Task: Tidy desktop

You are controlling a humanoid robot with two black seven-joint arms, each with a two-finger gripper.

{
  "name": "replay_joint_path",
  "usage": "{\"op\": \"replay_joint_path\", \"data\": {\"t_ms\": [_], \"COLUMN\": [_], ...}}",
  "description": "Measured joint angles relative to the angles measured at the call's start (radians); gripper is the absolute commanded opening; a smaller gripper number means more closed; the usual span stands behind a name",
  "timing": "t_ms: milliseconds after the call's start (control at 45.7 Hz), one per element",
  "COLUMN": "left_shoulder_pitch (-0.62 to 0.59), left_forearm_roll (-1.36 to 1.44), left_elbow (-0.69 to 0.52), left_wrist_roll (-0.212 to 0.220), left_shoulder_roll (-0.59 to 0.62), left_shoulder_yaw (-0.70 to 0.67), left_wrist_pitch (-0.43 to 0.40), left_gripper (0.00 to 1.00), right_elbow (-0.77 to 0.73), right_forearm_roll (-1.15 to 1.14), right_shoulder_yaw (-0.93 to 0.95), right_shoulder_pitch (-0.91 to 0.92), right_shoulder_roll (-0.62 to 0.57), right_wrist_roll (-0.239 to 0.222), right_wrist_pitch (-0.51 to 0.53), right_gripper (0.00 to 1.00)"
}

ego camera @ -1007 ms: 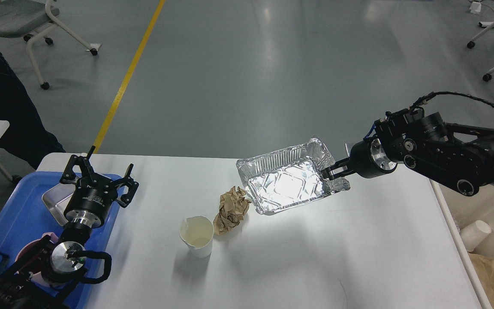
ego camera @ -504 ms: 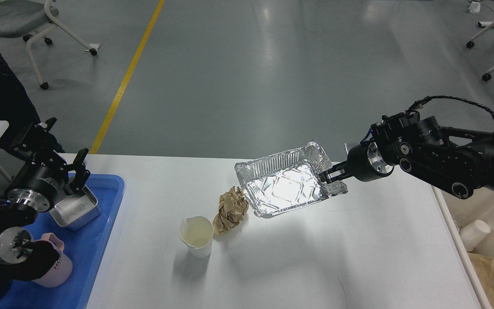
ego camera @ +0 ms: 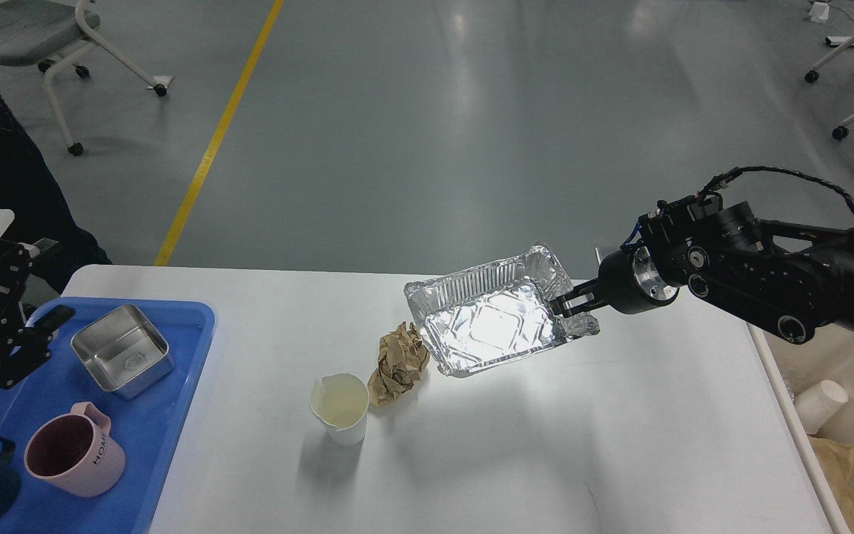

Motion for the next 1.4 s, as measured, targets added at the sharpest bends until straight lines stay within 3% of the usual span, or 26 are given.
{"op": "replay_joint_path", "data": {"t_ms": [394, 613, 788, 876, 1029, 1117, 1226, 1401], "left_shoulder_pitch": [0.015, -0.003, -0.060, -0.096, -0.193, -0.223, -0.258, -0.319], "left_forearm_roll": [0.224, 0.297, 0.403, 0.507, 0.643, 0.672, 0.728, 0.800], "left_elbow": [-0.032, -0.035, -0.035, -0.029, -0.009, 0.008, 0.045, 0.154], "left_wrist_roll": [-0.035, -0.032, -0.017, 0.030, 0.219, 0.289, 0.323, 0.323], "left_shoulder_roll": [0.303, 0.312, 0.222, 0.158, 0.003, -0.073, -0.183, -0.339], "left_shoulder_yaw": [0.085, 0.080, 0.073, 0.073, 0.085, 0.088, 0.103, 0.183], "left_wrist_pitch": [-0.004, -0.025, -0.123, -0.174, -0.242, -0.260, -0.273, -0.298], "left_gripper": [0.96, 0.96, 0.96, 0.96, 0.96, 0.96, 0.96, 0.96], "right_elbow": [-0.003, -0.003, -0.002, -0.002, -0.002, -0.003, -0.002, -0.001], "right_forearm_roll": [0.000, 0.000, 0.000, 0.000, 0.000, 0.000, 0.001, 0.001], "right_shoulder_yaw": [0.000, 0.000, 0.000, 0.000, 0.000, 0.000, 0.000, 0.001], "right_shoulder_pitch": [0.002, 0.002, 0.002, 0.002, 0.001, 0.001, 0.000, 0.000], "right_shoulder_roll": [0.011, 0.012, 0.009, 0.010, 0.014, 0.009, 0.006, 0.014], "right_wrist_roll": [0.000, 0.000, 0.000, 0.000, 0.000, 0.000, 0.000, 0.000], "right_wrist_pitch": [0.000, 0.000, 0.000, 0.000, 0.000, -0.001, -0.001, -0.001], "right_gripper": [0.00, 0.00, 0.00, 0.00, 0.00, 0.00, 0.00, 0.00]}}
